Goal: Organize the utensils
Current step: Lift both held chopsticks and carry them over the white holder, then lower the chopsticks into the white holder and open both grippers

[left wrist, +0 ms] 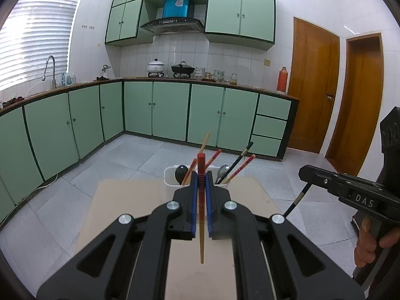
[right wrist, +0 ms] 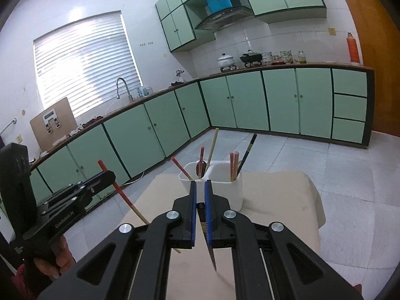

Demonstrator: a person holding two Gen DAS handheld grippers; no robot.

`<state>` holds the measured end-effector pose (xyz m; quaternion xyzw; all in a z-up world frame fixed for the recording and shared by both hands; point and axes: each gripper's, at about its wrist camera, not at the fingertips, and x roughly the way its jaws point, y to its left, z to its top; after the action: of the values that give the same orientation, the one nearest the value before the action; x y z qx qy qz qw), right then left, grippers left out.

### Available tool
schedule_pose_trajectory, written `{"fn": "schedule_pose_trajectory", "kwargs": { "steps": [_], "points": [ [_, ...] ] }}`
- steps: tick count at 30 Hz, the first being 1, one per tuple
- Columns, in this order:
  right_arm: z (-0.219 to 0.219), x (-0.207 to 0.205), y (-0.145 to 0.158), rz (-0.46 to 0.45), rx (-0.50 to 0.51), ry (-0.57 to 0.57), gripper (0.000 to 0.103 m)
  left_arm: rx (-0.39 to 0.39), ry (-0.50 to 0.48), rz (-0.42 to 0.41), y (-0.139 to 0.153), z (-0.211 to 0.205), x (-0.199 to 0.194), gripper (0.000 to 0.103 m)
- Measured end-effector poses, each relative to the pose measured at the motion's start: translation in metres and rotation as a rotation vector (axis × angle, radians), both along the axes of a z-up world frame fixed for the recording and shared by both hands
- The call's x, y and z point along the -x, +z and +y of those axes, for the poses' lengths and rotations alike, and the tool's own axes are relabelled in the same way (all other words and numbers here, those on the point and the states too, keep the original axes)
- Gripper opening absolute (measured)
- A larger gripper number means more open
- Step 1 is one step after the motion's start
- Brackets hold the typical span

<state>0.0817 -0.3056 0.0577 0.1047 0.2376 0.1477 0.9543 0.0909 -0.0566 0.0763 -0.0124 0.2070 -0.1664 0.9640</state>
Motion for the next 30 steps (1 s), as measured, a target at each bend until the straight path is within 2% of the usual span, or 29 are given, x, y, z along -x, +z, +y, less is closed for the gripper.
{"fn": "schedule_pose_trajectory", "kwargs": {
  "steps": [7, 15, 23, 30],
  "points": [
    [0.0, -0.005, 0.014, -0.025, 0.008, 0.021, 0.006, -0.001, 0.005, -0.03, 0.013, 0.002, -0.001, 0.005],
    [0.005, -0.023, 0.045, -0.072, 0.021, 0.048, 0.006, 0.002, 0.004, -0.071, 0.035, -0.001, -0.016, 0.005],
    [0.007, -0.056, 0.087, -0.133, 0.035, 0.052, 0.006, 0.045, 0.02, -0.12, 0.07, 0.004, -0.049, 0.005],
    [-0.003, -0.096, 0.124, -0.196, 0.01, 0.025, 0.006, 0.054, 0.027, -0.174, 0.097, -0.009, -0.088, 0.005]
  ]
}}
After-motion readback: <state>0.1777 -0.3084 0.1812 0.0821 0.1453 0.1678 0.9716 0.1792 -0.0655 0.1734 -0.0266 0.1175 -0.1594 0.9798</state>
